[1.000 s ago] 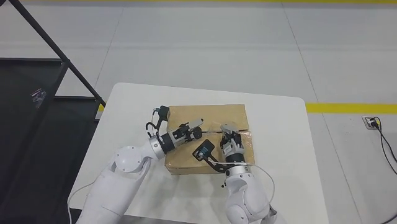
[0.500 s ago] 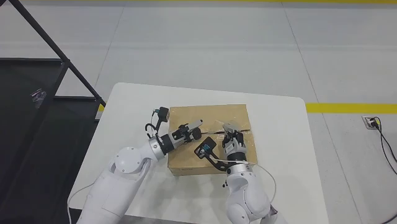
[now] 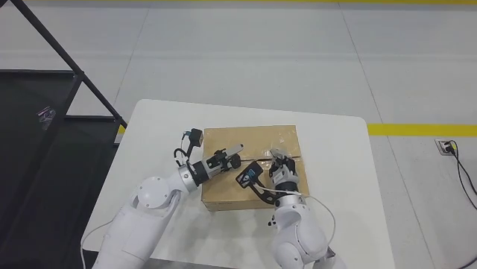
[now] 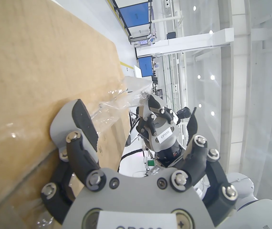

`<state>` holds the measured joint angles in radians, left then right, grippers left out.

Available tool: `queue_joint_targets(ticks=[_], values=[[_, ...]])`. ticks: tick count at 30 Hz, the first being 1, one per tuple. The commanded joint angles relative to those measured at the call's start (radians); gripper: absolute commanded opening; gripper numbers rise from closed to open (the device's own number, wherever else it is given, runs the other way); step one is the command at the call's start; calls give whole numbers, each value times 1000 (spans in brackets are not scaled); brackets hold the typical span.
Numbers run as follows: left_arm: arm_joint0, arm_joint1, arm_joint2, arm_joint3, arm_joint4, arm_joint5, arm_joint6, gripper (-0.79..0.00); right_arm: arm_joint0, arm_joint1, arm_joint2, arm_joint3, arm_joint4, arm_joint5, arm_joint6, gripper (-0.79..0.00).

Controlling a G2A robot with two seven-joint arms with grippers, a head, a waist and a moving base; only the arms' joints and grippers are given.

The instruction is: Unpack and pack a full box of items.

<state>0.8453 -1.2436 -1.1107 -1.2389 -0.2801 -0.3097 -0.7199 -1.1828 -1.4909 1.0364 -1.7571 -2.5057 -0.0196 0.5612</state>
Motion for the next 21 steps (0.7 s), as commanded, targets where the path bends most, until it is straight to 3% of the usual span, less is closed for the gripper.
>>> queue_joint_targets(ticks=[1,2,5,6,7,21], values=[[2,0,-2,-2,2,-1,0,0,-3,0,6,-11,5,-11,-7,-785],[3,0,-3,-2,2,0,1,0,-5,-1,9,-16,3,-15,-7,-748],[5,0,-4,-6,3,1,1,0,-10,-2,12,-27,-2,-24,-9,-348],[6,0,-5,-7,2,0,-1,0,-10,-2,12,-28,-5,-26,-9,-95],[7,0,-5,-7,2,-1,-2,0,-10,-3,12,-29,-7,-27,-9,0],[20,0,-15,-18,1,-6,-7,0,-5,-16,9,-62,-52,-39,29,0]])
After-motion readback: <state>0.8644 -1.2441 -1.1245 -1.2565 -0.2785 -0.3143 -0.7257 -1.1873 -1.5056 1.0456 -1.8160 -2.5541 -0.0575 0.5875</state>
